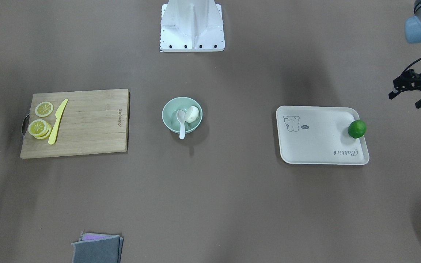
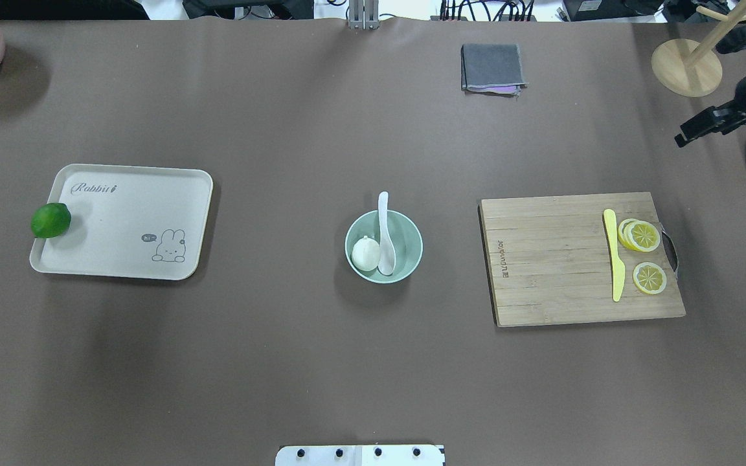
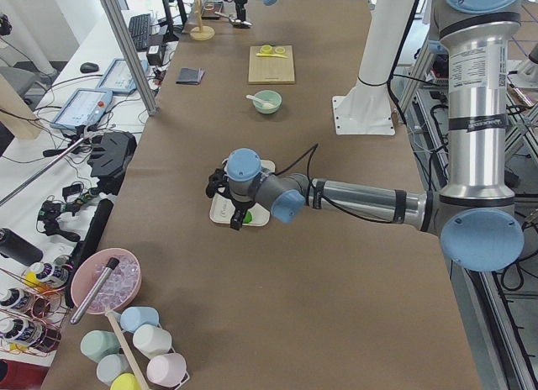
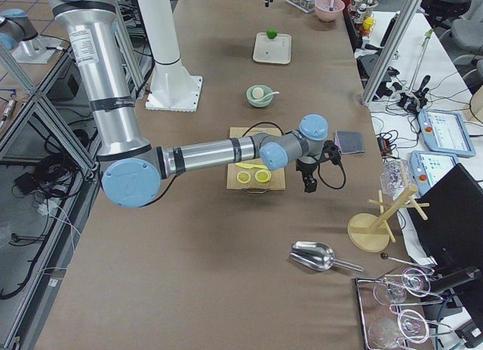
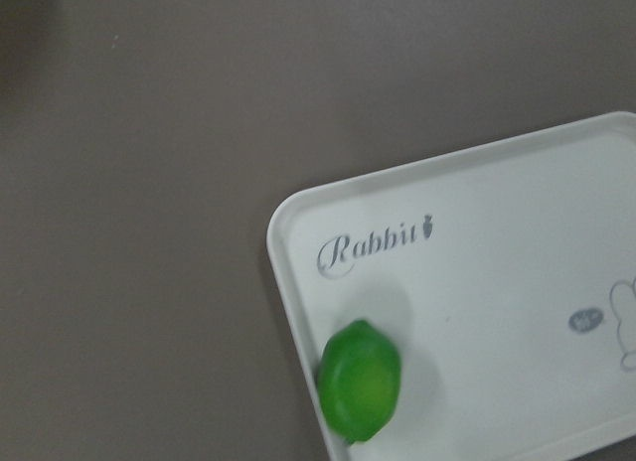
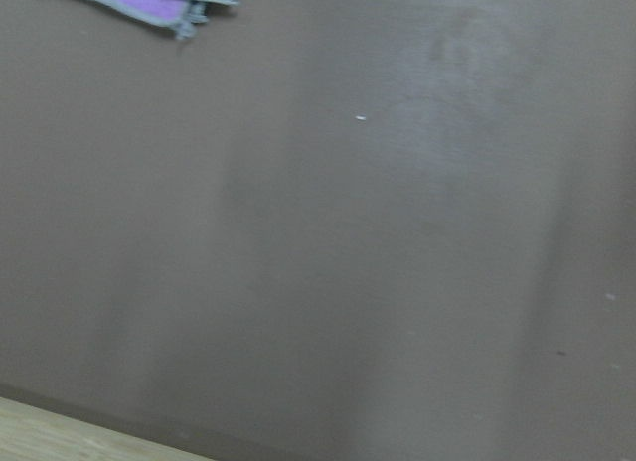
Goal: Put spoon and bun in bowl
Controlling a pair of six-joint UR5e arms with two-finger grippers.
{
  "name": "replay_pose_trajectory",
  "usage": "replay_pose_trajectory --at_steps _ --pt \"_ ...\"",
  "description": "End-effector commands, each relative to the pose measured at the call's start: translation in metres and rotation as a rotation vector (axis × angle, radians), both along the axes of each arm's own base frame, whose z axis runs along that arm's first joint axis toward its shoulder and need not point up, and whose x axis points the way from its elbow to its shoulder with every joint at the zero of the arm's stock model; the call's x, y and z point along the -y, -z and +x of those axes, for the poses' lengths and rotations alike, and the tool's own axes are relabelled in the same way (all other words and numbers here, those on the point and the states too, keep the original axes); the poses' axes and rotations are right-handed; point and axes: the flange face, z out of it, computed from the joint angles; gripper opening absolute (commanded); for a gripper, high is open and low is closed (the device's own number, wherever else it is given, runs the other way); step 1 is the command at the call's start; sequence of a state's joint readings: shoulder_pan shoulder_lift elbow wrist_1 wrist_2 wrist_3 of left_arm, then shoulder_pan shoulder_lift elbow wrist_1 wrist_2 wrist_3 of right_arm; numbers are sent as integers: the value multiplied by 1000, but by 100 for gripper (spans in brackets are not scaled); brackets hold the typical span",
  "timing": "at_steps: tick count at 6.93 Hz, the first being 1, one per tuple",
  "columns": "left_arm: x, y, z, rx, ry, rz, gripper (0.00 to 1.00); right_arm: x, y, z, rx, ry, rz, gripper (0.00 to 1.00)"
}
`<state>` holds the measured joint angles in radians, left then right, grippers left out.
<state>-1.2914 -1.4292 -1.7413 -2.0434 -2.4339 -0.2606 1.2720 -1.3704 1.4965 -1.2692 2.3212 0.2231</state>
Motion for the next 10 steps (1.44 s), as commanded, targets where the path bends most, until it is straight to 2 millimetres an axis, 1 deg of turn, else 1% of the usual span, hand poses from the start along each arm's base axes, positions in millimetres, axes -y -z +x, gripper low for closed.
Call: replay_pose_trajectory --at_steps 1,2,3,4,5,6,7,8,9,10 --pt "-45 -45 -25 18 -22 -21 98 -52 -70 98 19 -64 -59 100" --pt "-52 -50 -25 4 -31 -6 98 -86 -76 113 58 -73 -76 100" --pt "-57 -66 -28 25 -25 -27 98 -125 -81 124 89 -81 -94 100" --pt "-55 -68 -30 50 -12 -24 98 -149 -92 143 105 -117 -122 100" --pt "-50 -81 -37 170 39 -10 98 -170 -110 153 99 -140 -161 100" --pt "-44 -86 -36 193 44 -35 98 -162 -109 154 89 -143 -154 100" --pt "-51 -75 -31 112 5 -121 98 -161 -109 158 91 -153 -154 100" --pt "-51 -75 -36 91 7 -183 98 -160 -105 174 95 -191 -143 100" --pt "-52 -78 -43 94 23 -226 98 -158 -107 177 93 -198 -144 100" --pt "-41 -61 -53 101 47 -306 98 -156 -104 178 85 -204 -139 100"
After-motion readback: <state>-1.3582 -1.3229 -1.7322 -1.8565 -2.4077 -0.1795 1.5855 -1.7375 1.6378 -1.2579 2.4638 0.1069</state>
